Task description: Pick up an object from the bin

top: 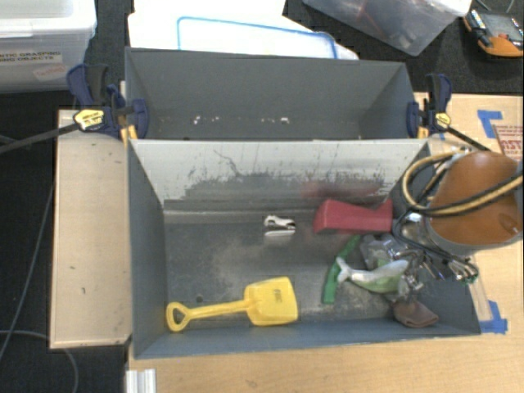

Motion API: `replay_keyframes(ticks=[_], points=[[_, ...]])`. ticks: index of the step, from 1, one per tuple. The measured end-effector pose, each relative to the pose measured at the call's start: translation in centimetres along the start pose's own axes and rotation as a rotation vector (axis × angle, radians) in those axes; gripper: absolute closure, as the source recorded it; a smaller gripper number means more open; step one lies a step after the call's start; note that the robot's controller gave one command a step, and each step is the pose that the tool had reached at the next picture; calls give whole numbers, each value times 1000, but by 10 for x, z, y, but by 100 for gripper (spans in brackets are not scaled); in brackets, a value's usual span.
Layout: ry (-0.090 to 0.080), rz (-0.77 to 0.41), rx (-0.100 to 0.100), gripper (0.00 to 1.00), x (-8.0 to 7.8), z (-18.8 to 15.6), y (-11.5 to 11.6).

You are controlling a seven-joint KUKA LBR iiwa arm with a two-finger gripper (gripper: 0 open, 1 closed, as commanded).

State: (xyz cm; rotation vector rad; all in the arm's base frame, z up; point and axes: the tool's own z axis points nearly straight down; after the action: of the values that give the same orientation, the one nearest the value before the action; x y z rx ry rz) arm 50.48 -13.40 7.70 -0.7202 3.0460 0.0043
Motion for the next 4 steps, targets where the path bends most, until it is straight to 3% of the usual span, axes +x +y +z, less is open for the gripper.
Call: replay_keyframes(ticks=[1,2,3,4], points=[[-2,44,4,100,1,1,8],[1,-443,-1,100,-20,6,8],[-2,58,0,100,-12,-86,17],[-2,-432,-1,100,-12,3,8]])
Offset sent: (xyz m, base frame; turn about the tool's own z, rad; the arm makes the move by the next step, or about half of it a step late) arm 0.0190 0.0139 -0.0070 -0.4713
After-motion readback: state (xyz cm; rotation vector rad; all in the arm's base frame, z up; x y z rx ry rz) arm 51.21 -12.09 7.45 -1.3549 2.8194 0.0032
